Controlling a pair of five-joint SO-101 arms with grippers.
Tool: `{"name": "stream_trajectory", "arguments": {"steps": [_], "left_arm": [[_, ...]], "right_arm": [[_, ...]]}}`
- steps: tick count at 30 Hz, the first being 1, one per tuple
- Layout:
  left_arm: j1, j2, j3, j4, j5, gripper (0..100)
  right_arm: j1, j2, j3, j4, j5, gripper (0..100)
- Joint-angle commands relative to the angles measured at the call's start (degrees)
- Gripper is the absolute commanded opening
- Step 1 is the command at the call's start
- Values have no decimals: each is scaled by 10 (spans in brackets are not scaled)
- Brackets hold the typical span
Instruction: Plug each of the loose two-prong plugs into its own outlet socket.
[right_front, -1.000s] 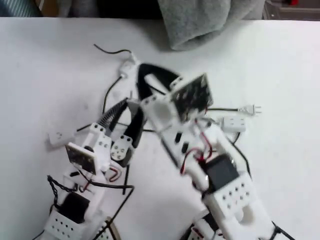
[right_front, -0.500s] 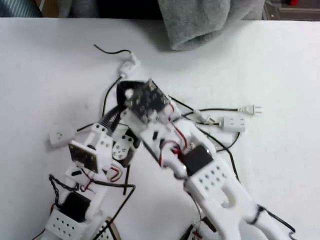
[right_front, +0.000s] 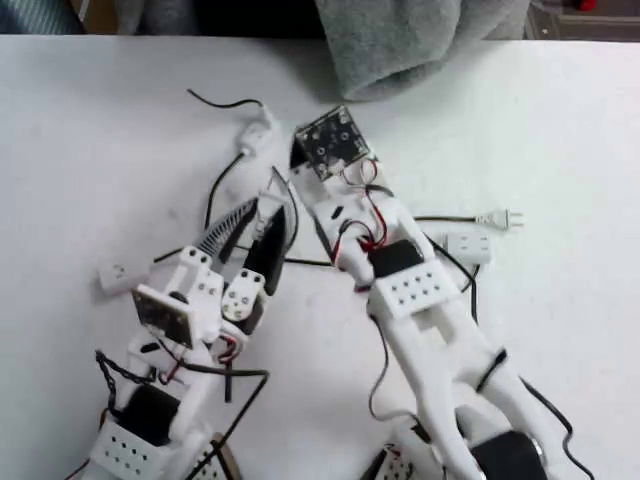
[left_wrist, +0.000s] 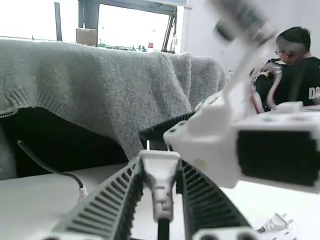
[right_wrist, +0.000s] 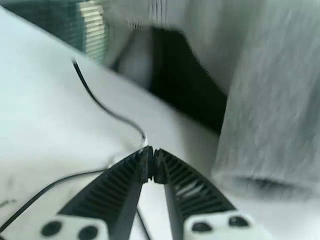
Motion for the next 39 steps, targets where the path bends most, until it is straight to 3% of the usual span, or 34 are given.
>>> {"name": "stream_trajectory", "arguments": {"steps": [1,10,18,28,31,39], "left_arm": [[3,-6,-11,-11,4,23],[3,-6,-10,-11,4,23],[3,-6,-10,-11,4,23],[-28,-6,-12,-11,5,23],[-39,-6,-12,-11,5,23],[-40,-6,-12,-7,9,23]], "right_arm": [[-4,-89,-14,31,5,19],[-87,-282,-11,146,5,19],[-121,-240,-3,154,5,19],[7,-3,-13,-7,5,19],[36,50,-48,-15,5,19],[100,-14,-64,-3,-89,19]]}}
